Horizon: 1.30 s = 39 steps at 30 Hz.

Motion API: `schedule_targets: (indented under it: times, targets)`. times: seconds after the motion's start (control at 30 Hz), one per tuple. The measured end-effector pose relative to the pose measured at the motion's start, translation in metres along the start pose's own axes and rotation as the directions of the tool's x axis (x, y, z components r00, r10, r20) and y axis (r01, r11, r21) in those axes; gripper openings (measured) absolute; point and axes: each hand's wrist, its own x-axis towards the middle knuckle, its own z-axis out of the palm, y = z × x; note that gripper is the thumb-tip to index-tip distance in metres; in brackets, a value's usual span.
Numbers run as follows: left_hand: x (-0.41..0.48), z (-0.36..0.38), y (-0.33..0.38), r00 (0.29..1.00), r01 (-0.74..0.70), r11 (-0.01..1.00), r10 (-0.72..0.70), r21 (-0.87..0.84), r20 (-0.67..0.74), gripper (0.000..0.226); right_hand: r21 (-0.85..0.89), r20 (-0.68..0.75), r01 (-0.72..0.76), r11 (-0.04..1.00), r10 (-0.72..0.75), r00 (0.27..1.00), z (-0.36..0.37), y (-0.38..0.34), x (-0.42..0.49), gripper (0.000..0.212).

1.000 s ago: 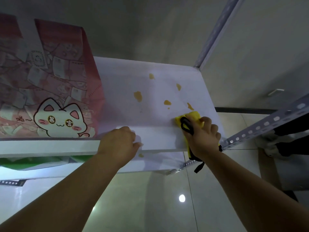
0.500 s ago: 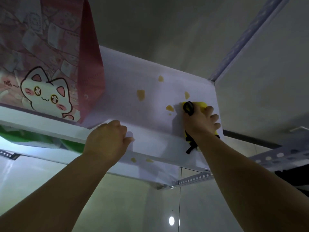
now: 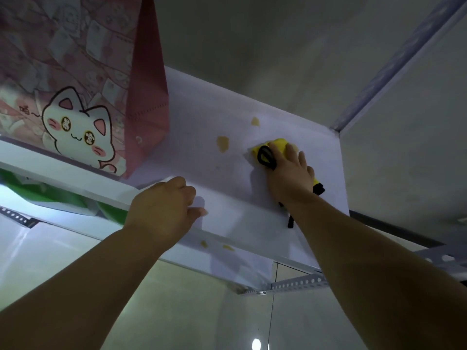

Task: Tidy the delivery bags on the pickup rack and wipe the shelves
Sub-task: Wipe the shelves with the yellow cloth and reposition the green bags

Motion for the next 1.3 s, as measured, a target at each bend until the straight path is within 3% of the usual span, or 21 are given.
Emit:
schedule_targets:
  times: [0.1,0.23,0.3,0.43,0.57,0.77,0.9,0.97,1.07,1.17,1.23,1.3]
  targets:
    - [-0.002,0.001,0.001,1.0,0.005,0.999,-0.006,-0.05,-0.024,0.04,-0.1,0.013,0.083,0.992,-0.082,0.997,0.005,-0.013,-0.018,0.053]
    - [0.0,-0.003,0.001,0.999,0.025,1.0,-0.024,-0.012,0.04,0.047,-0.12,-0.004,0.392,0.912,-0.396,0.918,0.017,0.001,-0.076,0.057]
    - [0.002,-0.005,0.001,0.997,0.021,1.0,-0.022,0.021,0.071,0.061,-0.101,0.017,0.411,0.906,-0.412,0.911,0.015,0.014,-0.084,0.057]
    - [0.005,-0.007,0.0,0.995,-0.04,0.988,0.025,0.147,0.099,0.06,-0.131,0.06,0.231,0.964,-0.225,0.972,0.005,0.028,-0.06,0.059]
    - [0.004,-0.003,0.0,0.997,-0.002,0.985,-0.011,0.171,0.078,0.056,-0.087,0.015,0.011,0.996,-0.01,1.0,-0.005,0.038,-0.025,0.055]
    - [0.007,0.002,-0.005,0.998,0.049,0.999,-0.05,0.013,0.037,0.035,-0.081,-0.018,-0.163,0.983,0.163,0.987,-0.012,0.046,0.026,0.054]
    - [0.013,-0.001,0.006,0.991,0.126,0.992,-0.127,0.017,0.047,0.048,-0.065,-0.012,-0.216,0.974,0.216,0.976,-0.014,0.037,0.057,0.053]
    - [0.014,-0.002,0.008,0.986,0.152,0.988,-0.153,0.022,0.06,0.053,-0.071,-0.018,-0.172,0.983,0.171,0.985,-0.014,0.027,0.063,0.052]
    - [0.015,-0.001,0.011,0.981,0.189,0.982,-0.188,-0.01,0.054,0.053,-0.11,0.02,0.064,0.992,-0.062,0.998,-0.011,0.008,0.051,0.053]
    - [0.017,-0.003,0.016,0.973,0.227,0.974,-0.226,-0.013,0.039,0.053,-0.111,0.037,0.262,0.959,-0.26,0.965,-0.003,-0.008,0.024,0.055]
    - [0.017,-0.006,0.018,0.965,0.258,0.966,-0.257,-0.02,0.05,0.052,-0.071,0.037,0.294,0.953,-0.292,0.956,0.002,-0.008,0.021,0.054]
    - [0.016,-0.007,0.018,0.962,0.265,0.964,-0.263,-0.017,0.069,0.05,-0.042,0.03,0.232,0.972,-0.231,0.973,0.001,-0.003,0.034,0.054]
